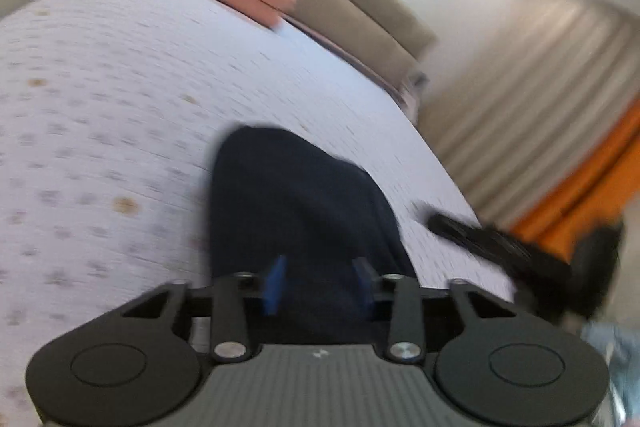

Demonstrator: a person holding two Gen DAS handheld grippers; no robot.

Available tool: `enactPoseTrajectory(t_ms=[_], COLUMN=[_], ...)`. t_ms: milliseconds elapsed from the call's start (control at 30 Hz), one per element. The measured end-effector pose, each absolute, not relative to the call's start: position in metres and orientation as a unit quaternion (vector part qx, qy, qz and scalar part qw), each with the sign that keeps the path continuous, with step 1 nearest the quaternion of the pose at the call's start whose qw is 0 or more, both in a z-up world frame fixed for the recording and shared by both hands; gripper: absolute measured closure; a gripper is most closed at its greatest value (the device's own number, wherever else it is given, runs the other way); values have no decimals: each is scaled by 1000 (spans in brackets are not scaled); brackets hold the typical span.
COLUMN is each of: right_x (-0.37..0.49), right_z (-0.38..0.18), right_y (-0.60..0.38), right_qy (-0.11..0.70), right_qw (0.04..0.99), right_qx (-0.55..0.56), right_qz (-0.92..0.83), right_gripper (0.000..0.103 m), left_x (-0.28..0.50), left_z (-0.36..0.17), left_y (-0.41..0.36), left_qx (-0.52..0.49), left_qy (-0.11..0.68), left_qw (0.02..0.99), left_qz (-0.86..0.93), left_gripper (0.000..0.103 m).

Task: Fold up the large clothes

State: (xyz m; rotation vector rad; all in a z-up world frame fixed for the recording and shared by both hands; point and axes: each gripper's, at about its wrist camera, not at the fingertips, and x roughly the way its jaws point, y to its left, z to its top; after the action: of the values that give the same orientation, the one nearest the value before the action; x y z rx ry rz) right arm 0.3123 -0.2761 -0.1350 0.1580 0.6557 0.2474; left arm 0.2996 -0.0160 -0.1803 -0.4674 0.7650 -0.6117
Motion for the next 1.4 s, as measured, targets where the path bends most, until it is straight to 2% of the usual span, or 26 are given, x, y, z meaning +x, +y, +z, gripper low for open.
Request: enactPoseTrajectory(t_ms=[33, 67, 167, 267, 300, 333, 400, 500, 600, 667, 733, 767, 833, 900, 933, 967, 1033, 1133, 1200, 1233, 1267, 1333, 1400], right_x=[327, 342, 350, 343, 339, 332, 298, 241, 222, 208, 196, 191, 179, 155, 141, 131, 110, 103, 89, 82, 74, 57, 41], right_z=[-150, -166, -183, -181, -179, -175, -156, -137, -161, -182, -196, -198, -188, -169, -156, -142, -124, -102, -81, -67, -56, -28, 0], right_y=[-270, -267, -299, -333, -340, -343, -338, -300, -267, -262, -273, -286, -307, -316, -317, -319, -325, -332, -327, -325, -323, -314, -304], right_qy=[344, 363, 361, 363, 374, 376, 347, 309, 354, 372, 385, 399, 409, 403, 394, 386, 377, 367, 347, 333, 318, 289, 259], right_qw=[931, 927, 930, 931, 926, 924, 935, 948, 930, 923, 919, 915, 912, 914, 918, 921, 923, 925, 931, 936, 942, 952, 962], right_qx=[54, 27, 29, 42, 44, 51, 73, 30, -12, -62, -78, -49, 15, 33, 32, 36, 60, 82, 92, 95, 93, 82, 62], right_qz=[114, 94, 58, -10, -35, -39, 2, 65, 99, 73, 33, 17, 1, -18, -27, -33, -42, -55, -59, -59, -59, -55, -56], right_gripper=[88, 102, 103, 103, 90, 89, 89, 88, 89, 97, 98, 98, 90, 90, 86, 74, 57, 57, 46, 33, 26, 25, 23], left_x=[300, 298, 284, 268, 262, 258, 246, 231, 224, 216, 199, 194, 184, 175, 168, 161, 144, 121, 107, 100, 95, 81, 68], left_z=[-187, -196, -218, -218, -217, -216, -206, -187, -181, -174, -163, -162, -164, -156, -150, -144, -131, -110, -92, -83, -74, -55, -35], left_y=[-30, -41, -49, -28, -20, -15, -19, -39, -52, -57, -73, -81, -88, -82, -79, -76, -73, -65, -58, -55, -53, -50, -47], left_qx=[-217, -212, -197, -222, -223, -222, -184, -115, -79, -52, 33, 71, 104, 86, 74, 69, 73, 76, 62, 57, 56, 51, 38], left_qy=[374, 389, 394, 390, 384, 380, 366, 351, 351, 357, 359, 356, 357, 361, 359, 355, 346, 344, 348, 347, 342, 325, 306], left_qw=[848, 838, 838, 829, 831, 834, 855, 880, 890, 894, 901, 903, 904, 905, 906, 908, 911, 915, 916, 919, 923, 933, 943], left_qz=[-307, -318, -322, -335, -336, -333, -318, -297, -280, -265, -240, -230, -211, -207, -211, -213, -211, -198, -188, -178, -168, -145, -125], left_gripper=[76, 83, 99, 99, 99, 99, 98, 94, 93, 93, 92, 90, 90, 90, 90, 90, 85, 82, 82, 82, 82, 77, 63])
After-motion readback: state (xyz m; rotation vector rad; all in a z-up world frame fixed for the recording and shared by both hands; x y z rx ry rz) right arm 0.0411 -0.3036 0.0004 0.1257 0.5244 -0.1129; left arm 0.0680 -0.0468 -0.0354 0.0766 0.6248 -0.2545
